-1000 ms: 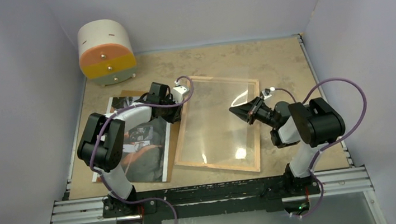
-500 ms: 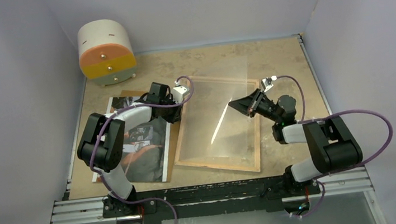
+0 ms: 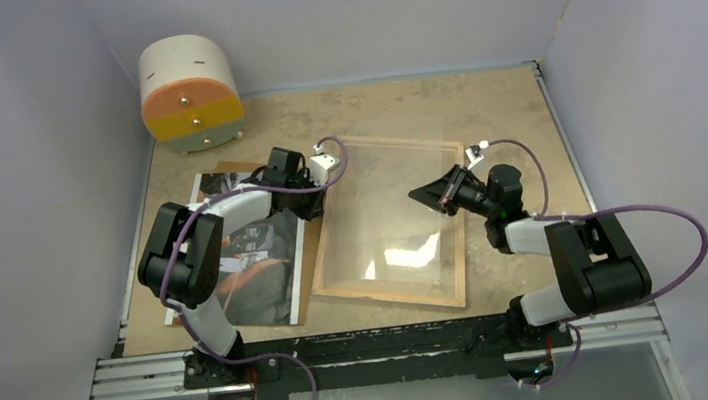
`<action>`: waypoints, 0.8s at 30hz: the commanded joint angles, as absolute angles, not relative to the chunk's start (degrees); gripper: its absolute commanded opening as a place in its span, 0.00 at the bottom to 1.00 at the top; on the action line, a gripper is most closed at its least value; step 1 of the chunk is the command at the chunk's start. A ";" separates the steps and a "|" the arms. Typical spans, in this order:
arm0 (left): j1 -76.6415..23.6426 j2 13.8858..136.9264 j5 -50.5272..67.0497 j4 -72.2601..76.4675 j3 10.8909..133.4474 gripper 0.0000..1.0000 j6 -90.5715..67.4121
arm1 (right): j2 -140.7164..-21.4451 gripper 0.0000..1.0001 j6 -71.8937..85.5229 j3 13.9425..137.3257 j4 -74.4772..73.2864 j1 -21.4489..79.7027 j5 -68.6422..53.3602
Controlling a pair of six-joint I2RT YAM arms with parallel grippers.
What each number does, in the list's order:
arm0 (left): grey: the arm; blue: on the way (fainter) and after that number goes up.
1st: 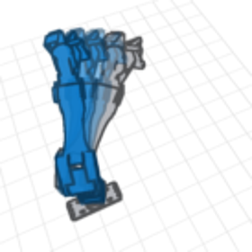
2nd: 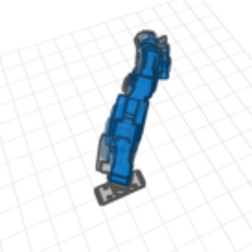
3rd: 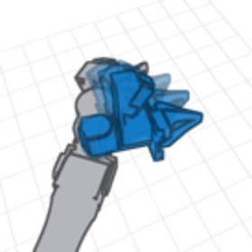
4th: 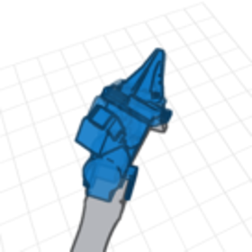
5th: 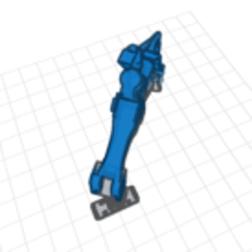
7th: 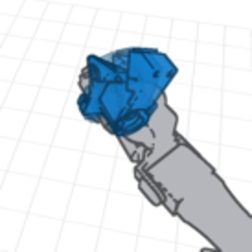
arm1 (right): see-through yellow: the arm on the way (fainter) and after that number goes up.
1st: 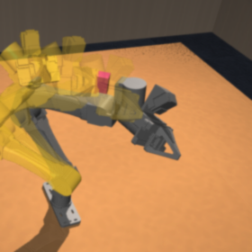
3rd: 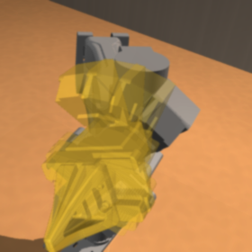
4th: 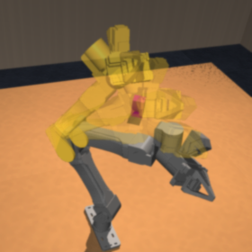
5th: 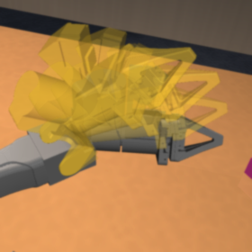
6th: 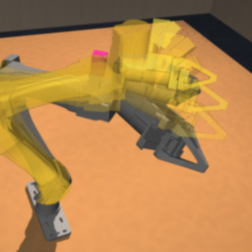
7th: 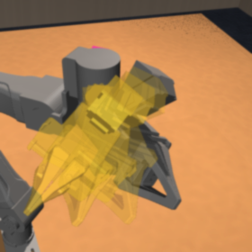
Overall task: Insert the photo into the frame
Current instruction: Place the photo frame item in the photo frame.
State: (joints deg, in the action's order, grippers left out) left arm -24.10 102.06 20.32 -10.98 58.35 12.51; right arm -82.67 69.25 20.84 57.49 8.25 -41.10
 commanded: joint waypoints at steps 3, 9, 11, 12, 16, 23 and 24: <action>-25.22 101.38 21.37 -13.03 57.00 0.00 13.44 | -75.60 0.00 60.55 22.00 40.65 8.88 -37.08; -25.22 101.41 21.44 -13.12 57.22 0.00 13.45 | -72.89 0.00 58.09 21.42 35.71 8.19 -35.48; -25.22 101.34 21.47 -13.22 57.22 0.00 13.44 | -72.17 0.00 57.52 21.15 34.33 8.09 -34.52; -25.22 101.34 21.45 -13.26 57.22 0.00 13.45 | -71.84 0.00 57.25 20.96 33.71 8.09 -34.04; -25.22 101.38 21.36 -13.32 57.35 0.00 13.45 | -70.43 0.00 55.31 20.61 30.44 7.64 -32.13; -25.24 101.80 21.61 -13.45 57.72 0.00 13.27 | -68.71 0.00 52.05 20.37 26.58 6.44 -30.38; -25.26 101.80 21.62 -13.44 57.74 0.00 13.21 | -68.82 0.00 51.91 20.32 26.58 6.35 -30.31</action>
State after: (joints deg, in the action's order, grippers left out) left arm -24.18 101.97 20.25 -10.98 58.26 13.06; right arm -69.54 55.13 20.16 28.95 6.48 -31.97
